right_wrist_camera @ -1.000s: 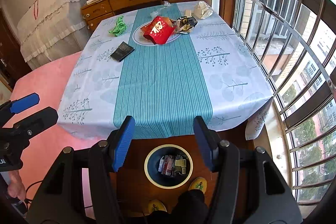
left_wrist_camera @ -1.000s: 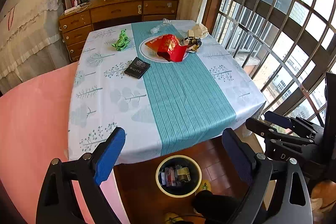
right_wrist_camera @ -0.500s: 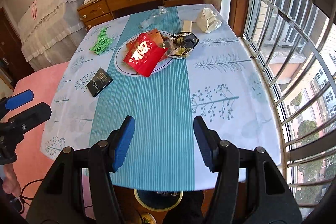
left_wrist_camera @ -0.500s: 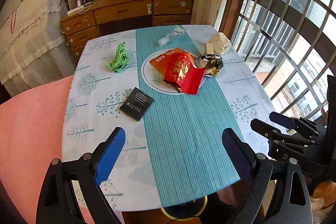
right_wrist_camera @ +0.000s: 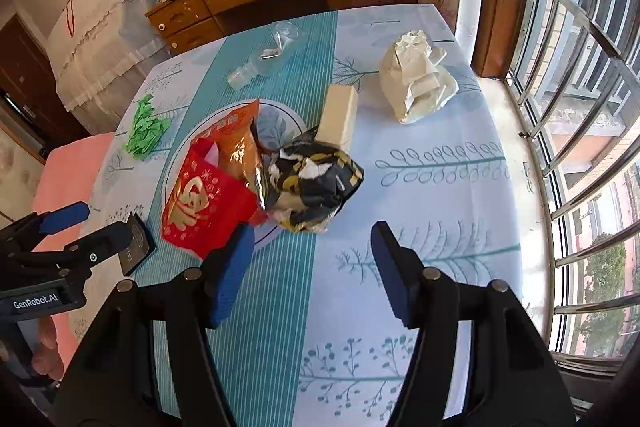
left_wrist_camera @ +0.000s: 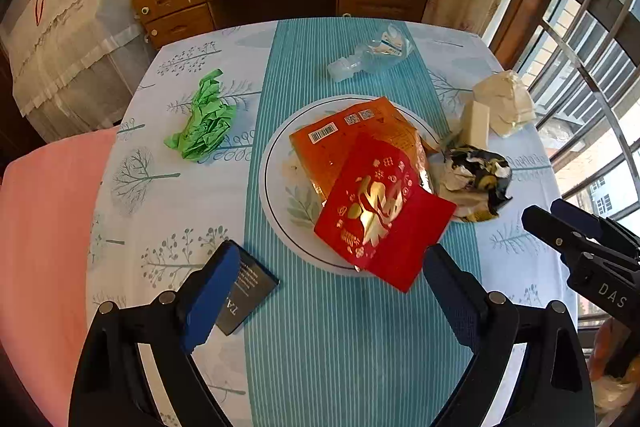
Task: Collect trash
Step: 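Grasp the black-gold snack bag with the right gripper while the left grasps the red envelope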
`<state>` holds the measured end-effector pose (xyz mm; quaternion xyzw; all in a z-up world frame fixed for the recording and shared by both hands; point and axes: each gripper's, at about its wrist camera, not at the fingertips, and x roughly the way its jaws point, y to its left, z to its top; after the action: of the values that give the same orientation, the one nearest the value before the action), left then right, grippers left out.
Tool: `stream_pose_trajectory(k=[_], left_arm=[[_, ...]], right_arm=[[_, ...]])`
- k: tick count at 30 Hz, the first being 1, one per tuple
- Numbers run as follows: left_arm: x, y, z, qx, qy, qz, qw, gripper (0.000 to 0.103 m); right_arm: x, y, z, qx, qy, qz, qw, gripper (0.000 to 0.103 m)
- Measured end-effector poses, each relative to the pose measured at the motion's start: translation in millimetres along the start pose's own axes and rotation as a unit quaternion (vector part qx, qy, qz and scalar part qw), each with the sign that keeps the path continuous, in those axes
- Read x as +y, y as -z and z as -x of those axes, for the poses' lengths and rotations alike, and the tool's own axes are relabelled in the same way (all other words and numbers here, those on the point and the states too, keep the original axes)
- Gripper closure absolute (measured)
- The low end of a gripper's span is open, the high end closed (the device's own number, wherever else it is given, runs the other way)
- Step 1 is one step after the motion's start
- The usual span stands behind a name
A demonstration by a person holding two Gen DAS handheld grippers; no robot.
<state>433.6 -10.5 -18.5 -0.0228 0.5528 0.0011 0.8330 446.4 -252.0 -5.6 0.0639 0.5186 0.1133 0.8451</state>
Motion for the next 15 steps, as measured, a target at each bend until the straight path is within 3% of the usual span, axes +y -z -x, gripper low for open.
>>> stream_pose_trajectory(k=[7,15], left_arm=[[2.8,-28.1,-54.2,0.040,0.008,0.020,0.9990,0.009],[-15.2,-36.8,-89.3,0.074,0.025,-0.002,0.9970,0.012]], right_arm=[[-11.2,-36.3,-49.2,0.020,-0.018,-0.012,1.000,0.042],[-27.7,-48.2,-93.6,0.055,-0.049,-0.043,0.996,0.042]])
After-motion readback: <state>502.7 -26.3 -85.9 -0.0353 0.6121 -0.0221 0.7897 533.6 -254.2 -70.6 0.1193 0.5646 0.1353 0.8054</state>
